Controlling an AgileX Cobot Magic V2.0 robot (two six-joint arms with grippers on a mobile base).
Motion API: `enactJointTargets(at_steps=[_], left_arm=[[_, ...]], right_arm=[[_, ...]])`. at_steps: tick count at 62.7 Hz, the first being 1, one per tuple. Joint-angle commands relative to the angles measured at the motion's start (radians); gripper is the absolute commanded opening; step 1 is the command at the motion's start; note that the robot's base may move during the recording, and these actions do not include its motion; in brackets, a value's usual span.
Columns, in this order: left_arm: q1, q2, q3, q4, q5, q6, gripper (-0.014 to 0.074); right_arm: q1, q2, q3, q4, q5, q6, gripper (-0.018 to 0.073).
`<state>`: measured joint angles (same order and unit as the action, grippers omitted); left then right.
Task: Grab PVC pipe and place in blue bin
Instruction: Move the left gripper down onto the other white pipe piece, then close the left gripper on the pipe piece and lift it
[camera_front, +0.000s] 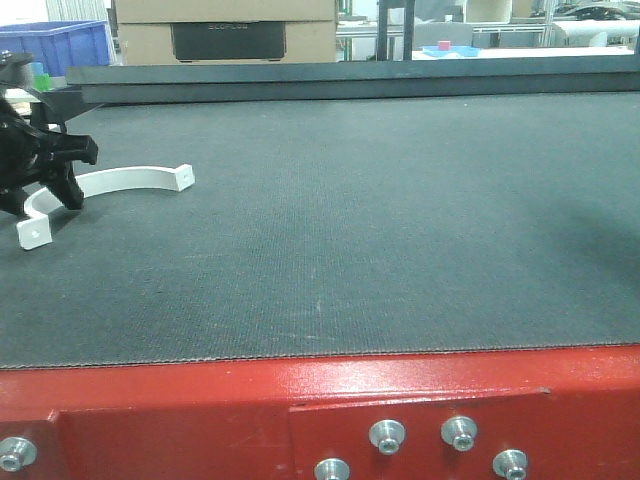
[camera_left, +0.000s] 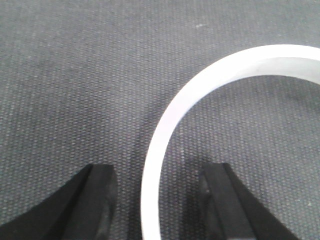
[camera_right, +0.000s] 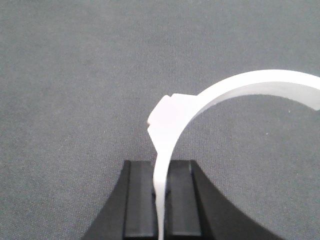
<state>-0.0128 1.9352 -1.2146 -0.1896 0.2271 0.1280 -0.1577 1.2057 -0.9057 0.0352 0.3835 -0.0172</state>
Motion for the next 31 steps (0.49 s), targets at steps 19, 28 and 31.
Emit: enactJointTargets(at_steps=[19, 28, 31], left_arm=[[-0.005, 0.027, -0.003, 0.001, -0.035, -0.001, 0.0050], [-0.005, 0.027, -0.003, 0.015, -0.035, -0.001, -0.0110], [-0.005, 0.027, -0.003, 0.023, -0.035, -0.001, -0.0111]], right_arm=[[0.000, -0.008, -0.002, 0.001, -0.031, -0.003, -0.0162], [0.000, -0.008, -0.002, 0.001, -0.031, -0.003, -0.0162], [0.000, -0.008, -0.002, 0.001, -0.031, -0.003, -0.0162]])
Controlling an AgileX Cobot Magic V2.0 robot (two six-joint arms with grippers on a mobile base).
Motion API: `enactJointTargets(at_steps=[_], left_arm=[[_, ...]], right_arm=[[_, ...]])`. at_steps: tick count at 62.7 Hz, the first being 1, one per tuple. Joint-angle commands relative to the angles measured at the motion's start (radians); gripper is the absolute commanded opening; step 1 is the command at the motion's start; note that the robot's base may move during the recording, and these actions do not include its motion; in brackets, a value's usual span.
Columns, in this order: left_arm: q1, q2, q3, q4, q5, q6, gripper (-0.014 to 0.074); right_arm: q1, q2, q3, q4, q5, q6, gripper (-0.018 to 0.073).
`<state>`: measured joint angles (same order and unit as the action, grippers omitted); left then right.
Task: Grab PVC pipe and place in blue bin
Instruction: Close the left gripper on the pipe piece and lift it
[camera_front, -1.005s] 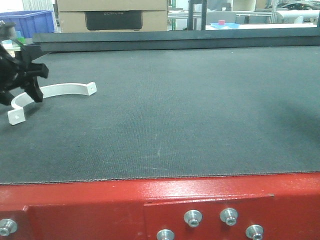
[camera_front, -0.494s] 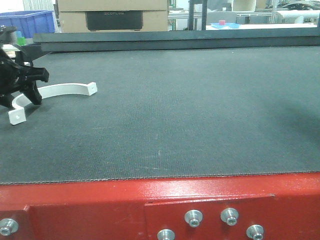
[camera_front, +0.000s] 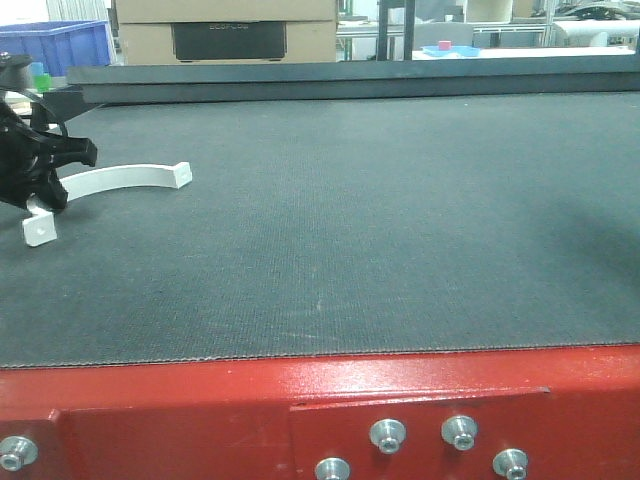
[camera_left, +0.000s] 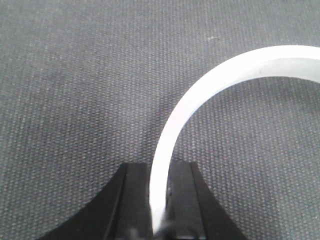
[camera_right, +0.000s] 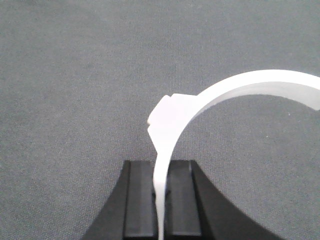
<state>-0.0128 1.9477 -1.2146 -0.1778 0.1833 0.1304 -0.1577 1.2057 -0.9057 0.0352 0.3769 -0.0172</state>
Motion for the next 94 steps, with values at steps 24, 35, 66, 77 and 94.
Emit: enactJointTargets(at_steps=[24, 35, 66, 77, 94], left_arm=[[-0.005, -0.055, -0.003, 0.059, 0.029, -0.003, -0.0111], [-0.005, -0.141, -0.003, 0.085, 0.047, -0.003, -0.0111], [-0.005, -0.494, 0.106, 0.111, 0.082, -0.003, -0.0111], [-0.005, -0.671, 0.207, 0.116, 0.082, -0.003, -0.0111], [-0.005, -0.992, 0.368, 0.116, 0.075, -0.003, -0.0111]], right_arm=[[0.000, -0.044, -0.002, 0.001, -0.025, -0.003, -0.0162], [0.000, -0.102, -0.002, 0.001, -0.033, -0.003, -0.0162], [0.000, -0.318, -0.001, 0.001, 0.021, -0.003, -0.0162], [0.000, -0.415, 0.001, 0.001, 0.084, -0.003, -0.0162], [0.000, -0.554, 0.001, 0.001, 0.147, -0.003, -0.0162]])
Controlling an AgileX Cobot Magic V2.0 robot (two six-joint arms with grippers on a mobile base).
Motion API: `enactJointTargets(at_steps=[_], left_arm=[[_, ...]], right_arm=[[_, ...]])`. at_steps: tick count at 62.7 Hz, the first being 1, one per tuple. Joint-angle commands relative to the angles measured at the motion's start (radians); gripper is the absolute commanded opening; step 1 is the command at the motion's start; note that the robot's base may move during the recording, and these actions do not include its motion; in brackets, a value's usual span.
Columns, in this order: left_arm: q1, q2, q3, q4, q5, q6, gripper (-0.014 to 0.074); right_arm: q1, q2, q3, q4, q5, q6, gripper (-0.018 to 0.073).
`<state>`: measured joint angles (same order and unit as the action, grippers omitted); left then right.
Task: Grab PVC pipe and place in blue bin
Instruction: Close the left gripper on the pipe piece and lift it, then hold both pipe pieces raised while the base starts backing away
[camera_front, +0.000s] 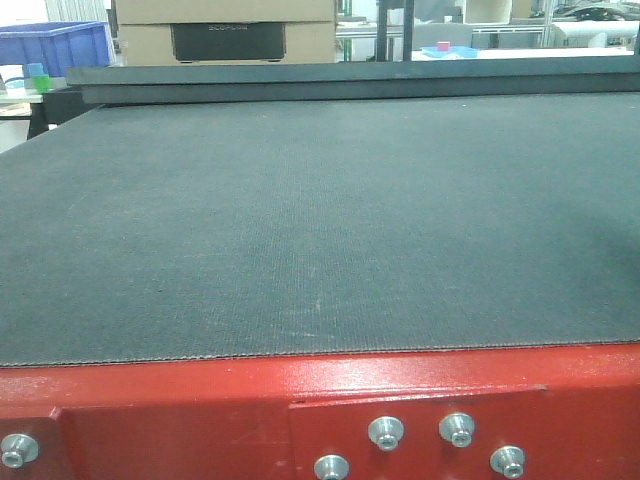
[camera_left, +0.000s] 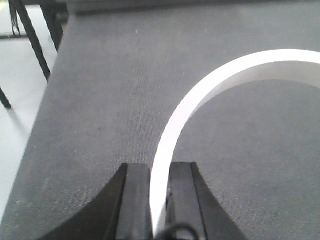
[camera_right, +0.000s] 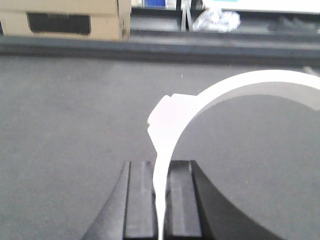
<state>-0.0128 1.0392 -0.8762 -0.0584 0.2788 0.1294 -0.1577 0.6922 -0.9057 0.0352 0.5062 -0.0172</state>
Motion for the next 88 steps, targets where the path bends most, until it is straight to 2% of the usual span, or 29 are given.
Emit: enactJointTargets(at_steps=[1, 15, 28, 88], left_arm=[[-0.005, -0.105, 0.039, -0.003, -0.020, -0.002, -0.0111], [-0.005, -0.291, 0.087, -0.003, 0.059, -0.002, -0.0111], [-0.005, -0.355, 0.087, -0.003, 0.107, -0.002, -0.0111], [-0.005, -0.364, 0.087, -0.002, 0.092, -0.002, -0.0111]], right_arm=[[0.000, -0.047, 0.004, 0.001, 0.024, -0.003, -0.0162], [0.000, -0.177, 0.094, 0.001, 0.022, -0.003, -0.0162], [0.000, -0.278, 0.150, 0.001, 0.008, -0.003, -0.0162], [0.000, -0.295, 0.150, 0.001, 0.009, -0.003, -0.0162]])
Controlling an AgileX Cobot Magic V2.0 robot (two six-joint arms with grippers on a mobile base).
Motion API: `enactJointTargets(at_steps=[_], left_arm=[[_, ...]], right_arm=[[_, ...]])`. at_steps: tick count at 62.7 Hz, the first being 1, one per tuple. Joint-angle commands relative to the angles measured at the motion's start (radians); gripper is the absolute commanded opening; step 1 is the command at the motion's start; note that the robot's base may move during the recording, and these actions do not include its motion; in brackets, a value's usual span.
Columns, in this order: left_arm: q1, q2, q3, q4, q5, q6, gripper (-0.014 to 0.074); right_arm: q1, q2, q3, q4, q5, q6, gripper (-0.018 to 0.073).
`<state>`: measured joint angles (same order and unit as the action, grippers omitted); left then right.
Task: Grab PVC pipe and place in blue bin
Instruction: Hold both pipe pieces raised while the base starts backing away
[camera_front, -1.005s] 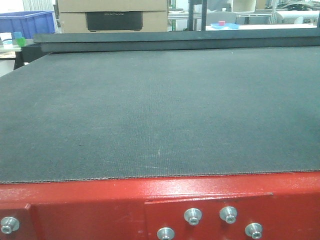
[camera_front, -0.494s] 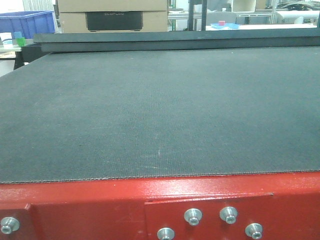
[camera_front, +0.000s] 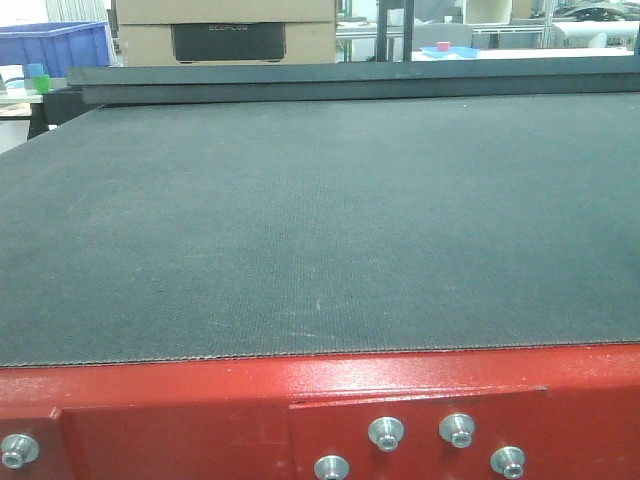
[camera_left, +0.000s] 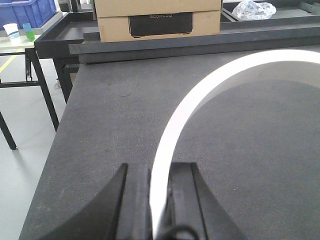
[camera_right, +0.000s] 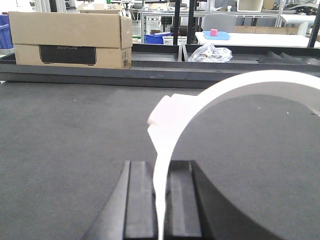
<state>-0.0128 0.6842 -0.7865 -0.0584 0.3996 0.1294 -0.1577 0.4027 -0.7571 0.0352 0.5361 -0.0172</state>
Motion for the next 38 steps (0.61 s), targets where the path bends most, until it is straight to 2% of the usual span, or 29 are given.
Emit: enactJointTargets(at_steps=[1, 38], left_arm=[[-0.005, -0.009, -0.003, -0.002, -0.029, -0.002, -0.0111], [-0.005, -0.009, -0.003, -0.002, -0.029, -0.002, -0.0111]], right_arm=[[0.000, -0.005, 0.001, 0.001, -0.021, -0.003, -0.0162], [0.000, -0.005, 0.001, 0.001, -0.021, -0.003, -0.0162]])
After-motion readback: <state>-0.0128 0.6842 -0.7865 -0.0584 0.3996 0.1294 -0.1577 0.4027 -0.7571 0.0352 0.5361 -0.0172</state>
